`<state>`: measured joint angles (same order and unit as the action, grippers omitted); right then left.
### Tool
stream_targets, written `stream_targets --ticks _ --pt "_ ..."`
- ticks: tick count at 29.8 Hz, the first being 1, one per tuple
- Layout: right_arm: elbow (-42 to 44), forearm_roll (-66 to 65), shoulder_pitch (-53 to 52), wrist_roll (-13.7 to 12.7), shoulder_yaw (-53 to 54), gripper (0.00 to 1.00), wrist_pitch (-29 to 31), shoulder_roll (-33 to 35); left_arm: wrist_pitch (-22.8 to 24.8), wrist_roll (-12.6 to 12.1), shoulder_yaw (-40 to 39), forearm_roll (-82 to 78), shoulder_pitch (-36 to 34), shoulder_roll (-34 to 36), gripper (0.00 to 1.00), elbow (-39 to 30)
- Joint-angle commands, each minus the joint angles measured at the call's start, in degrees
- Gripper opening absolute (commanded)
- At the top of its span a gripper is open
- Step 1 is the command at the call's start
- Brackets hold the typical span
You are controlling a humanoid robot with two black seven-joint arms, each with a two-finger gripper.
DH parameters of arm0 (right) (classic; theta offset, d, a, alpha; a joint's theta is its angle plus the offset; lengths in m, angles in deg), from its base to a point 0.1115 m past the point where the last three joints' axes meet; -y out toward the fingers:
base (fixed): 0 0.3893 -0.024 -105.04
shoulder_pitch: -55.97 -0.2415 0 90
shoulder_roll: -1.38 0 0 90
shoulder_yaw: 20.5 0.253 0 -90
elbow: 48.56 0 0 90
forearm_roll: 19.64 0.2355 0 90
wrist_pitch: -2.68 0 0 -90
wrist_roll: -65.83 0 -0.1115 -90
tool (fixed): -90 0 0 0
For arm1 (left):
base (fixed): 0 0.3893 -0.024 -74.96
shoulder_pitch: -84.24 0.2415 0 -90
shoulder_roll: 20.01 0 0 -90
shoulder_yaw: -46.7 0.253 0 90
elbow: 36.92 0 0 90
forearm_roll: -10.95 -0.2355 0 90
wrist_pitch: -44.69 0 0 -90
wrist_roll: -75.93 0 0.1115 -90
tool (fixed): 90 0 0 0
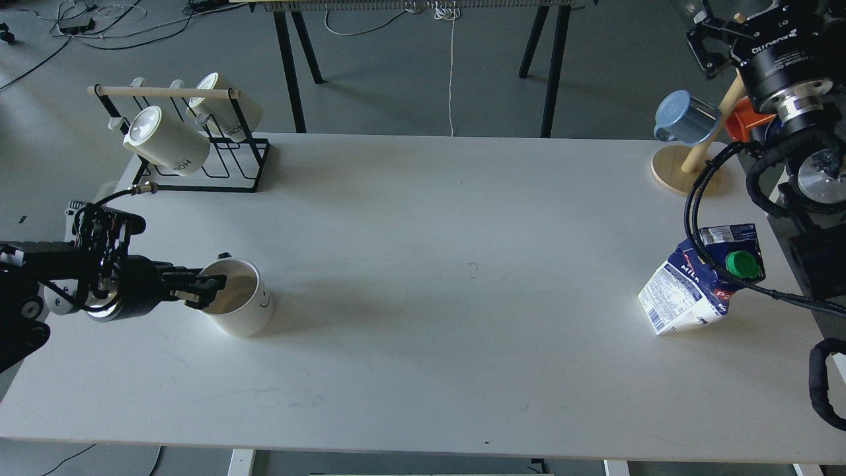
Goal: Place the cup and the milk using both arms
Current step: 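Slide the white mug with the left gripper toward the table center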
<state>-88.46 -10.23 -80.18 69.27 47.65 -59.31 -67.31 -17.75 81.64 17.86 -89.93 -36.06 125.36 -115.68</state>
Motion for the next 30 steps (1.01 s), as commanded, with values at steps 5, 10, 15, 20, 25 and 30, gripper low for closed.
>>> stream_targets --ticks 5,10,15,20,25,30 --pt "0.1 0.0 0.1 0.0 0.1 0.99 0.0 0.1 0.4 -0.4 -0.2 0.0 -0.7 0.1 0.01 -0.7" --pt "0.1 0.0 0.0 0.0 0.1 0.99 0.0 0.1 0.4 -0.3 -0.9 0.4 -5.8 -0.3 0.01 -3.4" --pt "0.2 -0.1 -1.5 0.0 0.2 0.99 0.0 0.2 0.4 -2.2 -0.3 0.3 -11.9 -8.9 0.02 -4.0" --pt "1.0 -0.3 -5.6 0.0 -0.1 0.99 0.0 0.1 0.4 -10.7 -0.1 0.0 -13.5 -19.6 0.03 -4.0" --pt "1.0 -0.3 -6.9 0.0 -0.5 0.99 0.0 -0.5 0.4 -15.0 1.1 -3.3 -14.7 -30.1 0.03 -3.2" --pt "1.0 -0.3 -7.2 0.0 -0.6 0.99 0.0 -0.6 0.4 -15.5 5.9 -8.8 -14.3 -35.2 0.04 -2.0"
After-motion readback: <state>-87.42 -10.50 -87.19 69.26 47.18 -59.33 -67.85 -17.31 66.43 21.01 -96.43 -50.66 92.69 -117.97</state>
